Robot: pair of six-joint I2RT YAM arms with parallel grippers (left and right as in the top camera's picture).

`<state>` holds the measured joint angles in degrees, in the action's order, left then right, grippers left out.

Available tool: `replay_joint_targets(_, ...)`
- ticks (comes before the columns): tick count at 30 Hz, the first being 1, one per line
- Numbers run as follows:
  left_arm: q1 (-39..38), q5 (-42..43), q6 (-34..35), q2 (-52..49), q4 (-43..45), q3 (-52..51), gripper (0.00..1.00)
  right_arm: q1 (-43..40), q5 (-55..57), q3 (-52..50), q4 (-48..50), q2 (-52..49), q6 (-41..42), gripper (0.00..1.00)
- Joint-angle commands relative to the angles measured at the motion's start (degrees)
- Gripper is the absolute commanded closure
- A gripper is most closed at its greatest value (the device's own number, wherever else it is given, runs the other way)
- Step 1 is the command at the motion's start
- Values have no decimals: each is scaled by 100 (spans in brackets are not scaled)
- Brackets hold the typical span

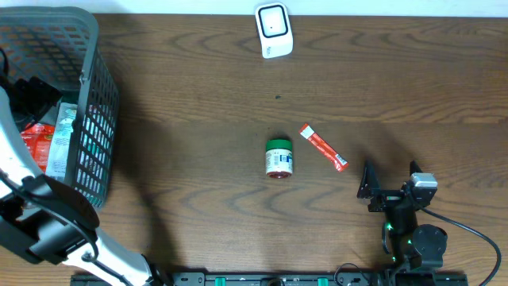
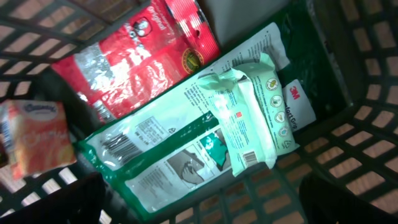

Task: Scan the item barcode
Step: 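Reach into the basket and grasp the green-and-white wipes pack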

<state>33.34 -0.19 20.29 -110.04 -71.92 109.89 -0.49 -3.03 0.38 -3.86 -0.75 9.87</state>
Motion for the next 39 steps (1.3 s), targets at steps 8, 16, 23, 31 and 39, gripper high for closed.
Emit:
replay_joint_targets(8,13,68,-1316,-584,299,-28,0,48,15,-7,-24,-2,37,1)
replay_joint_targets(16,15,354,-2127,-1198,671,-28,2,48,15,-7,-24,-2,37,1)
replay_joint_targets(23,96,1451,-2747,-1674,979,-28,2,48,15,-7,-24,-2,37,1)
replay_joint_targets(31,142,1451,-2758,-1729,1366,-28,2,48,15,-7,-24,-2,37,1)
replay_joint_targets(39,142,1405,-2780,-1744,1436,-28,2,48,15,-7,-24,-2,37,1)
